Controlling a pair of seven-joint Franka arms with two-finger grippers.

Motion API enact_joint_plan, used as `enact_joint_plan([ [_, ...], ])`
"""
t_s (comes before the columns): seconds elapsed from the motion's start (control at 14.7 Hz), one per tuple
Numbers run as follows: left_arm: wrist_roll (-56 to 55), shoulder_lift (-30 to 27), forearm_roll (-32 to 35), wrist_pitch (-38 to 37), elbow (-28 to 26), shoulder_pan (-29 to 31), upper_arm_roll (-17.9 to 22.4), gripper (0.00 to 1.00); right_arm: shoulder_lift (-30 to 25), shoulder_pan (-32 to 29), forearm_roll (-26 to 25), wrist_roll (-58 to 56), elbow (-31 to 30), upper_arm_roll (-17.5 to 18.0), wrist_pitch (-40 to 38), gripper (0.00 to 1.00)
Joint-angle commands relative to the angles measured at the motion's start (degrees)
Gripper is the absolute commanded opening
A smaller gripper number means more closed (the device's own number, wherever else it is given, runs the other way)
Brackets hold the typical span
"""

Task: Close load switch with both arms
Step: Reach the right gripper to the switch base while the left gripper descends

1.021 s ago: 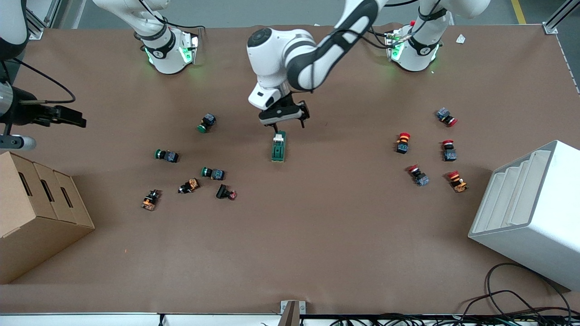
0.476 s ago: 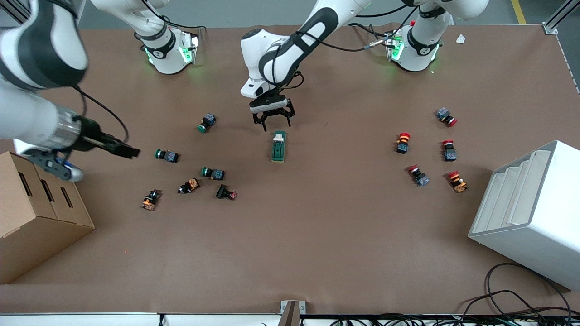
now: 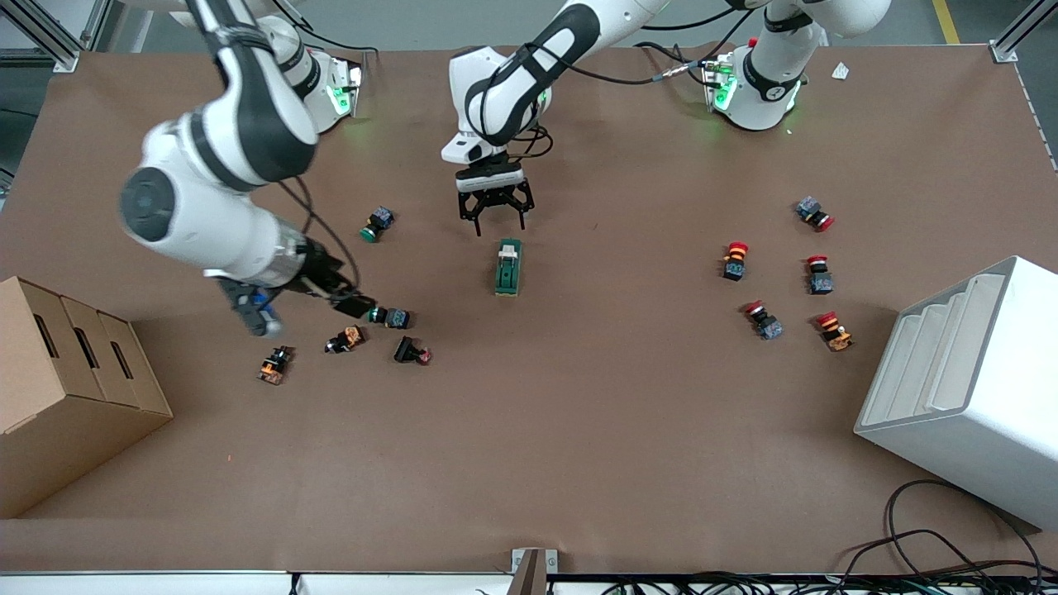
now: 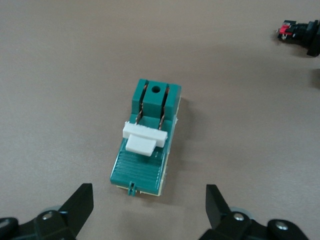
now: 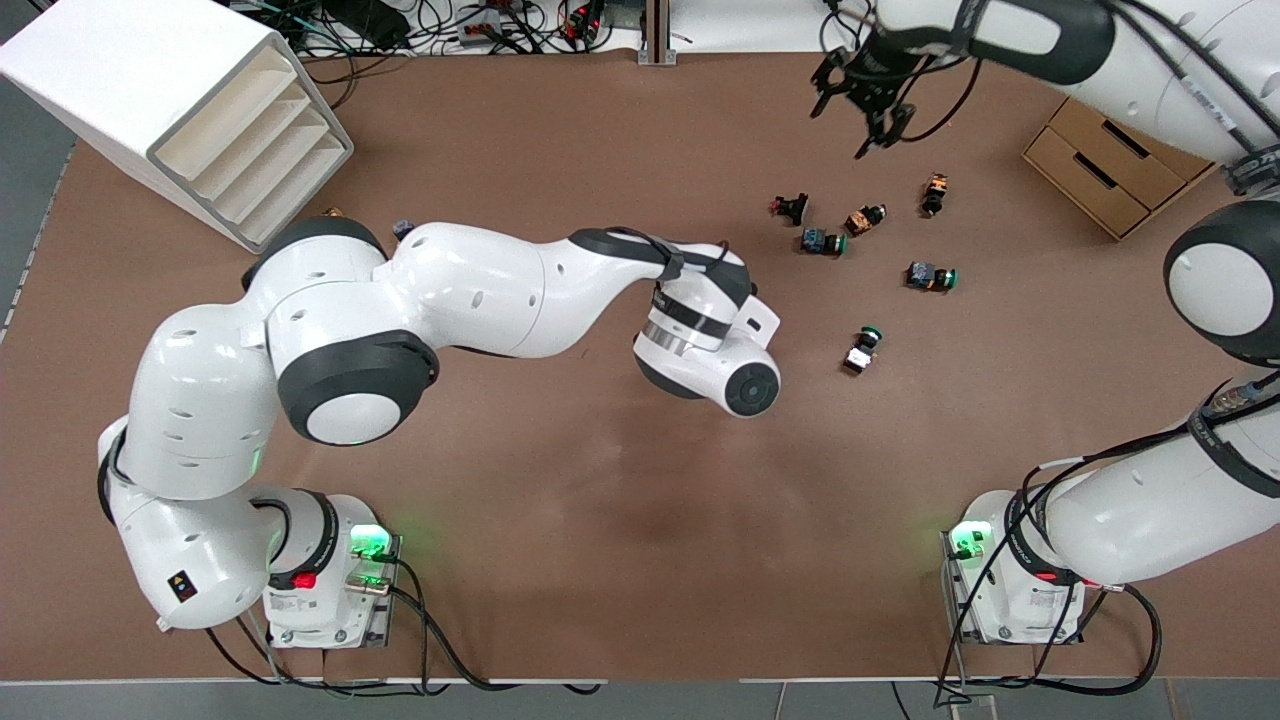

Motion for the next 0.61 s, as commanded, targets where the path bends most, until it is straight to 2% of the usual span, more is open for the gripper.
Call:
enact_joint_plan([
  [0.0, -6.56, 0.92, 8.04, 1.01, -2.01, -0.14, 0.24, 0.99, 0.27, 4.09, 3.39, 2.25, -6.25, -0.52, 8.66, 1.00],
  [0.14, -11.92, 1.45, 12.97, 1.01, -2.37, -0.05, 0.24, 0.99, 1.77, 7.25, 6.19, 2.33, -8.98, -0.52, 15.16, 1.00],
  [0.54, -19.23, 3.12, 23.88, 0.84, -4.21, -0.05, 0.33, 0.99, 7.30, 16.22, 9.28, 2.33, -11.89, -0.52, 28.36, 1.00],
])
